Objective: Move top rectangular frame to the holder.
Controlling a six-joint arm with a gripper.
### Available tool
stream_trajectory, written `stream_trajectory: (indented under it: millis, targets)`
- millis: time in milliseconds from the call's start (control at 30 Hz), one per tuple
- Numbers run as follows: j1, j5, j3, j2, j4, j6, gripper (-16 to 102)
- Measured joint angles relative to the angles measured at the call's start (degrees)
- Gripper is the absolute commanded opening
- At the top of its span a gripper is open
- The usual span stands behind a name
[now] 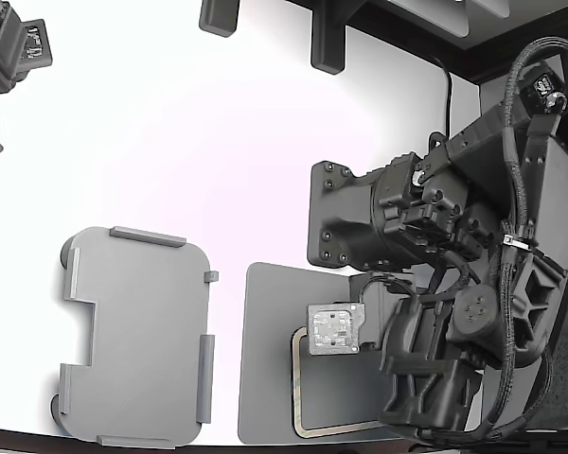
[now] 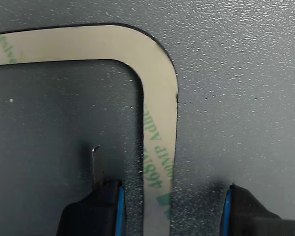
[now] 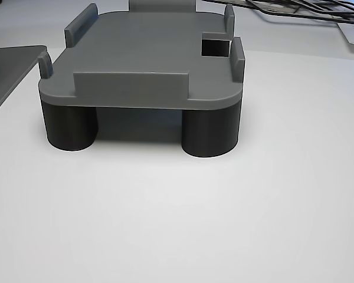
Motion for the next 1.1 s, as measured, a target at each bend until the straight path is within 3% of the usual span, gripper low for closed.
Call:
stream_trajectory:
  millis: [133, 300, 400, 533, 867, 1100]
  targets:
    - [0.00, 0.18, 0.79, -0.26, -0.18, -0.26, 68]
    - [0.00, 0.26, 1.23, -0.26, -0.62, -0.70, 43]
    - [0.00, 0.26, 1.23, -0.35, -0.70, -0.88, 15]
    - [0.00, 0.44, 0.18, -1.41, -0.35, -0.88, -10]
    - [0.00, 4.13, -14.85, -3.87, 9.84, 4.48, -11]
    - [-5.63, 7.73, -30.59, -7.65, 19.07, 20.92, -11]
